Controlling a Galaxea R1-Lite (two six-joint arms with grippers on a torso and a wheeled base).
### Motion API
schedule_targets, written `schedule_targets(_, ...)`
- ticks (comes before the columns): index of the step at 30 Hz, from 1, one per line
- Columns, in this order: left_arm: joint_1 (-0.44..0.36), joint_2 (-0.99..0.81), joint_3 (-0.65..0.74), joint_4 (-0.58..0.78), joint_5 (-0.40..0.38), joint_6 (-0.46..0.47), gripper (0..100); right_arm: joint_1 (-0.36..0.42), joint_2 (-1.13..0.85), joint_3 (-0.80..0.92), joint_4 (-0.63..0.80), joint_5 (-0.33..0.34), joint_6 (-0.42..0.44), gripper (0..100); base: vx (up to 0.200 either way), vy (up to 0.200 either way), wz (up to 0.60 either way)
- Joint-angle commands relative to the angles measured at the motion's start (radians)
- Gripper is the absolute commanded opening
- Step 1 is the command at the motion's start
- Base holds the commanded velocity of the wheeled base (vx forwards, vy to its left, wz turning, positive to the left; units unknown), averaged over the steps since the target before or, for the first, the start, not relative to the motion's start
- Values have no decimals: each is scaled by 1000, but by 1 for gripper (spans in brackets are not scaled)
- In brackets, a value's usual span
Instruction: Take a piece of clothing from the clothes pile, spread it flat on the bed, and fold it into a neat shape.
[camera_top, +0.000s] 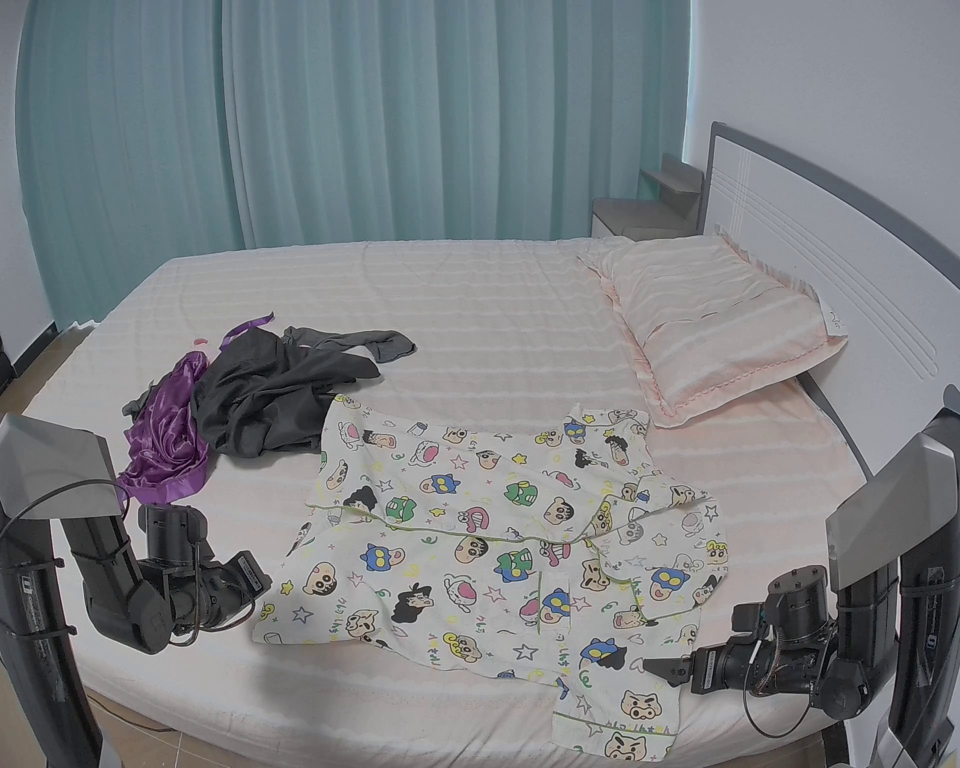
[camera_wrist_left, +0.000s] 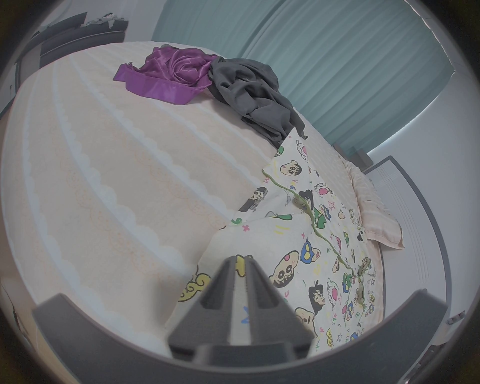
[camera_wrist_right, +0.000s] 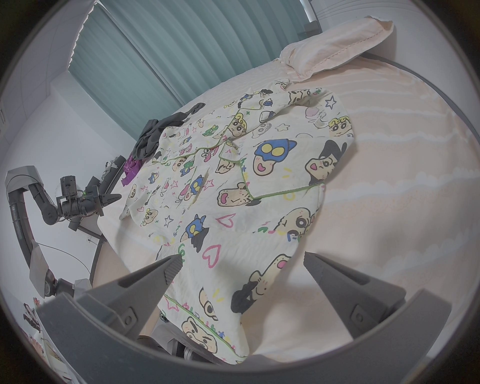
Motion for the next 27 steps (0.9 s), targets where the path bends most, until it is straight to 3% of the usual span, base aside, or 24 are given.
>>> schedule_targets(1, 12, 11, -13, 0, -1, 2, 100, 0, 0, 2, -13, 1, 1, 100, 0, 0, 0)
schedule_targets(8, 13, 31, -51, 3, 1, 5, 100, 0, 2, 2, -13, 1, 1, 100, 0, 0, 0)
schedule_targets(14, -2, 75, -65, -3, 9, 91, 100, 0, 3, 1, -13, 1, 2, 100, 0, 0, 0)
schedule_targets(20, -45, 100, -67, -6, 15, 109, 100, -2, 5, -1, -13, 1, 2, 100, 0, 0, 0)
schedule_targets(26, -74, 120, -91, -28, 75, 120, 100, -3, 6, -1, -13, 1, 1, 100, 0, 0, 0)
schedule_targets(27, -74, 120, -93, -29, 76, 118, 0, -3, 6, -1, -13, 1, 1, 100, 0, 0, 0)
